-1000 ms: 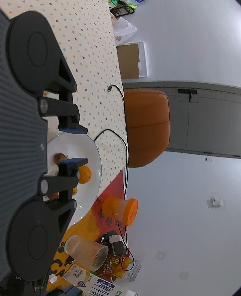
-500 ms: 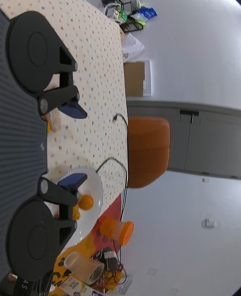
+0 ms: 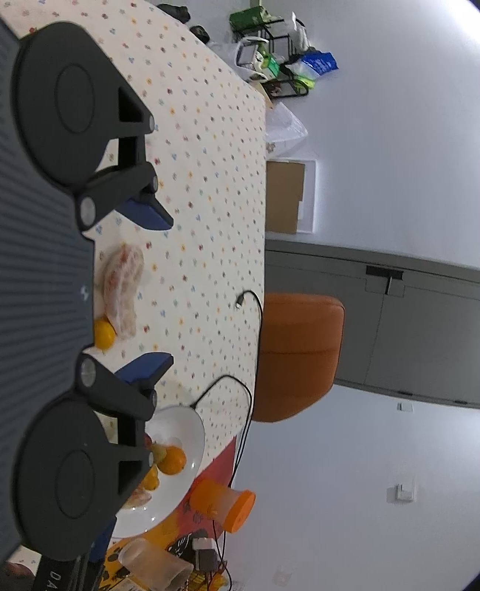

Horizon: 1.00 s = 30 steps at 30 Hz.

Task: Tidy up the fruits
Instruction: 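Move both open tools toward the peeled pomelo piece and yellow tangerine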

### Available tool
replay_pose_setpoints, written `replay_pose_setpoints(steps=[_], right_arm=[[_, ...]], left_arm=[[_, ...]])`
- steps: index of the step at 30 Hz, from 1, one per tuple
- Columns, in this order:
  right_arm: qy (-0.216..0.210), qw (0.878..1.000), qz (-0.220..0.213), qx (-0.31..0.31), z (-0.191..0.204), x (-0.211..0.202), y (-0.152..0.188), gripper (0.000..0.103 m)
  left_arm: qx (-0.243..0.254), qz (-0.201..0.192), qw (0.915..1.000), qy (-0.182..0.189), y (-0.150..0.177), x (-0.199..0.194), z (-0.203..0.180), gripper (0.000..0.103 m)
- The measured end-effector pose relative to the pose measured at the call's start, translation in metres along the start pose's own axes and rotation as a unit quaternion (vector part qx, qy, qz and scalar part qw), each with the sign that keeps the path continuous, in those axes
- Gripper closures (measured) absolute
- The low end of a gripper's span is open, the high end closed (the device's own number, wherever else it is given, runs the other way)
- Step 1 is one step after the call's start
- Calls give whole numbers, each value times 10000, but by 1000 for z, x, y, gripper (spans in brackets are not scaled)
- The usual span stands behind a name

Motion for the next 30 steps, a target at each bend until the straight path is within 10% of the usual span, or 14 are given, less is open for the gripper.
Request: replay_pose_setpoints(steps=[21, 30], right_arm=[[-189, 9961, 583, -641, 46, 54, 17, 37], [-173, 9917, 778, -1013, 61, 76, 24, 7]], left_arm=[[-169, 304, 9989, -328, 26, 15, 38, 6], [-220, 530, 9980, -283, 38, 23, 47, 0]])
Point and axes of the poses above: each gripper's, at about its wrist camera, not at the fingertips, and x roughly the way its jaws point, z to its left, y to its underside, the point moved 9 cm from there along x, roughly the way its jaws point, and after that the axes turned 6 degrees about x, right-handed, at the moved point
